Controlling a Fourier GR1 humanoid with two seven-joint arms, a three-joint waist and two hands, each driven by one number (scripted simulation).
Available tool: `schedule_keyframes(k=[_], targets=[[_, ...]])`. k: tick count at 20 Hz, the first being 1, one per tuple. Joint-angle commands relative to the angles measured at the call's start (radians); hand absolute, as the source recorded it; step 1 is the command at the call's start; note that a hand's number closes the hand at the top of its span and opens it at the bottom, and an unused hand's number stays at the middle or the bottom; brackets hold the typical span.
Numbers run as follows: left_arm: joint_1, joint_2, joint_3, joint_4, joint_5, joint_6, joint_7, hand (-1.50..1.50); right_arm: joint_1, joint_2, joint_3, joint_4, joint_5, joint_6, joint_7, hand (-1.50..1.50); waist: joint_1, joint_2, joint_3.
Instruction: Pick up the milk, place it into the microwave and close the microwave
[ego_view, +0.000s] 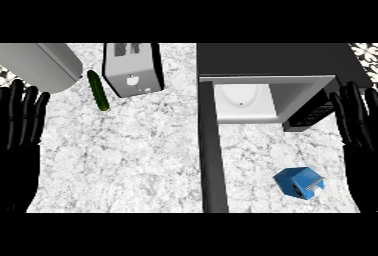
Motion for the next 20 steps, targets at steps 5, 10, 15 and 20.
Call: schedule_keyframes(k=[5, 10, 15, 20], targets=[[0.026, 0.005, -0.044, -0.041, -0.035, -0.011, 0.017, -1.50, 0.035, 0.119, -0.018, -0.072, 0.348, -0.439, 0.034, -1.50, 0.003, -0.013, -0.010], [0.110, -0.082, -0.124, -0.108, 0.071, 0.014, 0.137, -1.50, -0.017, 0.121, 0.299, -0.016, 0.406, -0.730, 0.142, -1.50, 0.030, -0.009, -0.008], [0.216, -0.054, -0.097, -0.134, 0.098, -0.030, 0.051, -1.50, -0.107, 0.121, 0.536, 0.085, 0.612, -0.989, 0.275, -1.50, 0.025, -0.008, -0.008], [0.332, -0.073, -0.154, -0.263, 0.085, -0.030, 0.077, -1.50, -0.123, 0.122, 0.552, 0.132, 0.789, -1.087, 0.413, -1.50, 0.020, -0.009, -0.007]])
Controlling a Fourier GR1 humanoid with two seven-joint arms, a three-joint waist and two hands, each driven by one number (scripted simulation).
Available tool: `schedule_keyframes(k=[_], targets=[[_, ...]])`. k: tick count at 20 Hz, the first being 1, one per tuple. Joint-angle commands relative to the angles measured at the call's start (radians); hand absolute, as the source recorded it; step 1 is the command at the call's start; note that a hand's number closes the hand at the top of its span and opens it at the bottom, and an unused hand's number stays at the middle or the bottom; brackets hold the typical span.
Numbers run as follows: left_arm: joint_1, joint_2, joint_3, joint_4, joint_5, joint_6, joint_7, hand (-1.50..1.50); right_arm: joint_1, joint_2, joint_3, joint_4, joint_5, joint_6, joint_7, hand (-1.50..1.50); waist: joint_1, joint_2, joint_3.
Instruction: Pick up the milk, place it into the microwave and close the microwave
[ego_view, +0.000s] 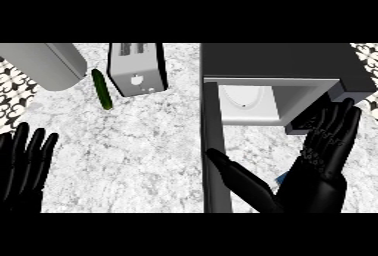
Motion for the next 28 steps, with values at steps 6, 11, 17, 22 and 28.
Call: schedule_keyframes(k=[6, 11, 17, 22, 28], targets=[[0.158, 0.022, 0.030, -0.125, 0.083, -0.057, -0.010, -1.50, 0.066, 0.002, -0.043, -0.019, 0.208, -0.076, 0.171, -1.50, -0.007, 0.000, 0.001], [0.226, 0.009, 0.031, -0.114, 0.103, -0.096, -0.079, -1.50, 0.123, -0.005, -0.020, 0.035, 0.149, -0.173, 0.100, -1.50, -0.004, 0.001, 0.002], [0.242, -0.013, 0.008, -0.043, 0.053, -0.120, -0.161, -1.50, 0.162, -0.066, -0.080, 0.043, 0.005, -0.235, 0.052, -1.50, -0.006, 0.002, 0.002], [0.333, -0.003, 0.030, -0.056, 0.080, -0.168, -0.219, -1.50, 0.255, -0.109, -0.048, 0.077, -0.142, -0.357, -0.082, -1.50, -0.002, 0.000, 0.003], [0.354, -0.004, 0.026, -0.097, 0.069, -0.168, -0.197, -1.50, 0.313, -0.135, -0.018, 0.130, -0.317, -0.442, -0.265, -1.50, -0.007, 0.000, 0.004]])
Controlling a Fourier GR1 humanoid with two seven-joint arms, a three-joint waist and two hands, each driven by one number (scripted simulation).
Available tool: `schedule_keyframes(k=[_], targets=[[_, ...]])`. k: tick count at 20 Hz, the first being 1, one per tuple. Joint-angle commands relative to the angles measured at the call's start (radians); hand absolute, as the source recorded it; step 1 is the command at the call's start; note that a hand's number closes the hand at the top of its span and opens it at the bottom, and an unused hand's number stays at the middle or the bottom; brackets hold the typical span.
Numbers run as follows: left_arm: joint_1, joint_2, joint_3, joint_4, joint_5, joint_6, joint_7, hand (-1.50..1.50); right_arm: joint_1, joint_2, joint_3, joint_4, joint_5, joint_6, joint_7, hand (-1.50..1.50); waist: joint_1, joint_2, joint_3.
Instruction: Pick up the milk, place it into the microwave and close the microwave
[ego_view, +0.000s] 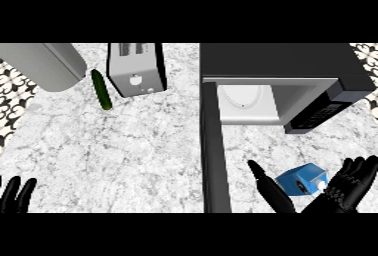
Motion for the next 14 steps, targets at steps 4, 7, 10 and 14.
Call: schedule_keyframes(k=[4, 7, 10, 14], targets=[[-0.032, -0.002, 0.031, 0.012, 0.016, 0.010, 0.008, -1.50, 0.042, -0.009, 0.026, 0.069, -0.237, -0.135, -0.226, -1.50, -0.010, -0.001, 0.002], [0.070, -0.005, 0.008, 0.018, 0.001, -0.049, -0.075, -1.50, 0.090, -0.021, -0.006, 0.040, -0.336, -0.082, -0.324, -1.50, -0.005, -0.004, 0.002], [0.043, -0.009, 0.015, 0.038, 0.007, -0.039, -0.056, -1.50, 0.094, 0.019, -0.049, 0.099, -0.434, -0.001, -0.456, -1.50, -0.011, -0.003, 0.002], [-0.028, -0.017, 0.000, -0.022, -0.017, 0.035, 0.030, -1.50, 0.098, 0.059, -0.167, 0.172, -0.570, 0.151, -0.594, -1.50, -0.020, 0.000, 0.003]])
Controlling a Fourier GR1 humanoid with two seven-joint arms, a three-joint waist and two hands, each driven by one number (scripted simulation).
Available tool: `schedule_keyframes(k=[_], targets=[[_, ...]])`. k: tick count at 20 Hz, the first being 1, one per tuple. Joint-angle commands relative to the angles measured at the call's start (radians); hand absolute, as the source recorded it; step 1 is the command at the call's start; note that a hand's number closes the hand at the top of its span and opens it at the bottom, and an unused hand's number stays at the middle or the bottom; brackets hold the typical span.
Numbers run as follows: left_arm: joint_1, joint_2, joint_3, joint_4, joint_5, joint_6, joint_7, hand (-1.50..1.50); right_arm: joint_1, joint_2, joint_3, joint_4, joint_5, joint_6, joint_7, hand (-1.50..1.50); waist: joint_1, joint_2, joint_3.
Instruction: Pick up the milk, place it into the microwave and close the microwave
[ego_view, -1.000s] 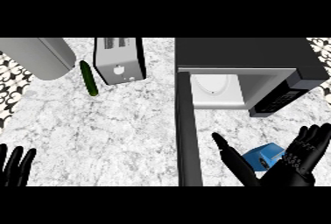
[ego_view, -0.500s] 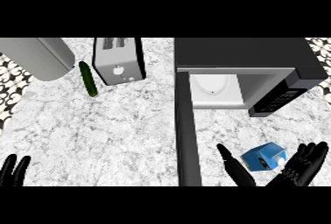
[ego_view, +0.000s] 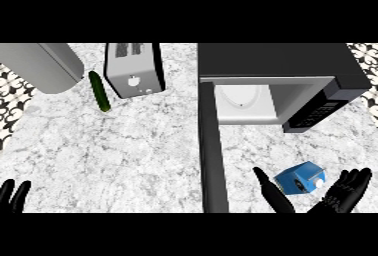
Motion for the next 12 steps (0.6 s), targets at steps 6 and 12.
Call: schedule_keyframes(k=[6, 12], targets=[[0.088, -0.019, -0.061, -0.010, -0.042, -0.025, -0.065, -1.50, 0.001, 0.078, -0.209, 0.213, -0.287, 0.260, -0.417, -1.50, 0.010, 0.002, -0.002], [0.003, -0.019, -0.047, 0.007, -0.030, 0.013, -0.017, -1.50, -0.012, 0.080, -0.318, 0.354, -0.445, 0.371, -0.557, -1.50, 0.008, 0.004, -0.003]])
